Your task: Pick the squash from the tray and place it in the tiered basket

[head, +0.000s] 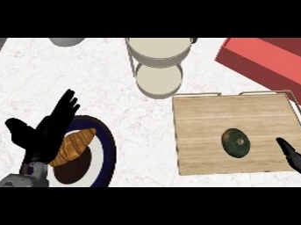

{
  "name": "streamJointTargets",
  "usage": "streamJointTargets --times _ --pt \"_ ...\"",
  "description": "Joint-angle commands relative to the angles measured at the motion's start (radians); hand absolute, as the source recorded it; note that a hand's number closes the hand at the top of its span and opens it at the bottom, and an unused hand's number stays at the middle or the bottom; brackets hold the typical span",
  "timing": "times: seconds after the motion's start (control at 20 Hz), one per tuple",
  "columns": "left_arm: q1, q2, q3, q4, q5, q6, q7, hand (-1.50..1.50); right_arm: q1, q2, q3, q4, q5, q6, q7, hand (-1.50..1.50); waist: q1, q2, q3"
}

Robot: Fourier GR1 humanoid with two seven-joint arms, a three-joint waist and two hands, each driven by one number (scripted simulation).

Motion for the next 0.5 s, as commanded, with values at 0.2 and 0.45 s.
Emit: streamJointTargets --times 0.2,0.45 --pt "-0.06 -0.014 -0.021 0.073 -0.009 -0.058 -0.011 0.0 0.348 -0.048 0.045 -0.226 0.328 -0.135 -0.007 -1.5 0.055 0.004 -0.008" --pt "-0.083 0.012 -0.007 0.054 -0.003 -0.072 0.022 0.0 0.564 -0.065 0.044 -0.41 0.55 -0.239 0.223 -1.5 0.058 0.007 -0.011"
